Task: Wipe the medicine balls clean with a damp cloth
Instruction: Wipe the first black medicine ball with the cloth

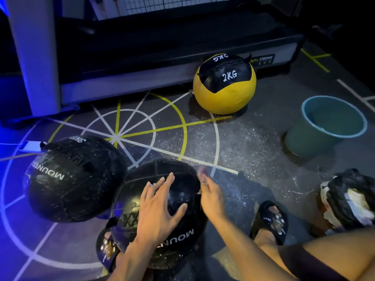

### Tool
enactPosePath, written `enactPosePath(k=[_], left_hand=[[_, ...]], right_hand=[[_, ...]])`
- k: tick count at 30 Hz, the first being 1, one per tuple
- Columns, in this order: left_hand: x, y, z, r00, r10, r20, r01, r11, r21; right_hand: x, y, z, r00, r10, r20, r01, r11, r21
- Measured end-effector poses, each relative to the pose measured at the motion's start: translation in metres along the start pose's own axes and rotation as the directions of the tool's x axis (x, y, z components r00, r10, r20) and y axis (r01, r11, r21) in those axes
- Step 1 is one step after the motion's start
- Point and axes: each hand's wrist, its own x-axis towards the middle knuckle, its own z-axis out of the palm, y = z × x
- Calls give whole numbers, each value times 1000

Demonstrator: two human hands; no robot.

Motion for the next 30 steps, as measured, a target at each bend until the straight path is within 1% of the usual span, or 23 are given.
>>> enactPosePath(k=[1, 2, 3, 4, 5, 6, 8, 9, 10, 11, 12, 13, 14, 16, 18, 20, 21, 22, 24, 25, 26, 28, 30], left_hand=[[-1, 1, -2, 1000, -3, -4, 3, 1000, -21], [-3, 3, -3, 1000, -5, -11, 5, 998, -67], [-4, 5, -5, 1000, -18, -19, 15, 989, -148], [-6, 7, -8, 999, -42, -23, 36, 970, -242], [-7, 8, -11, 997, -72, -26, 59, 945, -322], [-9, 7, -15, 994, -100, -34, 80, 925, -372], [-15, 0, -21, 985, -145, -97, 107, 941, -322], [-19, -5, -23, 979, -160, -130, 124, 960, -249], [-23, -9, -25, 972, -187, -141, 159, 968, -192], [-26, -13, -26, 964, -230, -134, 207, 965, -163], [-30, -15, -26, 955, -270, -118, 250, 954, -163], [-34, -14, -25, 949, -298, -104, 277, 944, -178], [-37, -13, -24, 948, -302, -103, 279, 941, -192], [-37, -9, -24, 954, -276, -114, 253, 950, -184], [-37, -11, -29, 963, -244, -112, 218, 954, -204], [-39, -24, -35, 943, -307, -132, 264, 926, -270], [-41, -30, -37, 924, -358, -138, 309, 908, -283], [-43, -33, -39, 906, -403, -125, 356, 889, -289], [-48, -31, -39, 889, -448, -96, 406, 868, -287], [-49, -29, -38, 887, -452, -94, 412, 866, -283], [-50, -25, -38, 888, -450, -94, 410, 868, -281], [-50, -20, -38, 897, -432, -95, 389, 873, -294], [-48, -14, -35, 915, -394, -83, 356, 889, -289]], right_hand=[[7, -1, -4, 991, 126, -48, -126, 992, 5], [9, -1, -7, 987, 147, -68, -147, 989, 14], [4, -4, -9, 996, 67, -60, -66, 998, 17], [-7, -16, -9, 995, -85, -44, 85, 996, -13], [-21, -25, -10, 952, -307, 11, 306, 947, -98], [-33, -30, -8, 881, -462, 106, 473, 870, -142], [-27, 0, -7, 719, -618, 318, 693, 672, -262], [-17, 9, -15, 786, -540, 300, 614, 737, -282], [-7, 16, -23, 892, -401, 210, 449, 846, -288], [6, 22, -32, 984, -164, 76, 180, 935, -305], [13, 26, -37, 1000, 18, -23, -24, 956, -291], [10, 27, -36, 995, 70, -74, -87, 961, -264], [0, 26, -30, 996, 20, -86, -39, 973, -229], [-32, 16, -10, 967, -253, 32, 255, 953, -162], [-56, 15, -4, 845, -489, 215, 528, 828, -190], [-51, 19, -14, 760, -561, 328, 641, 730, -237], [-43, 24, -19, 774, -556, 302, 626, 743, -235], [-36, 30, -26, 832, -504, 231, 549, 808, -215], [-23, 34, -36, 980, -195, 50, 200, 969, -147], [-18, 32, -38, 1000, 7, -17, -9, 994, -113], [-16, 26, -35, 989, 134, -55, -140, 984, -112], [-19, 5, -18, 987, 112, -115, -129, 980, -153], [-33, -24, 7, 977, -136, -162, 111, 981, -157]])
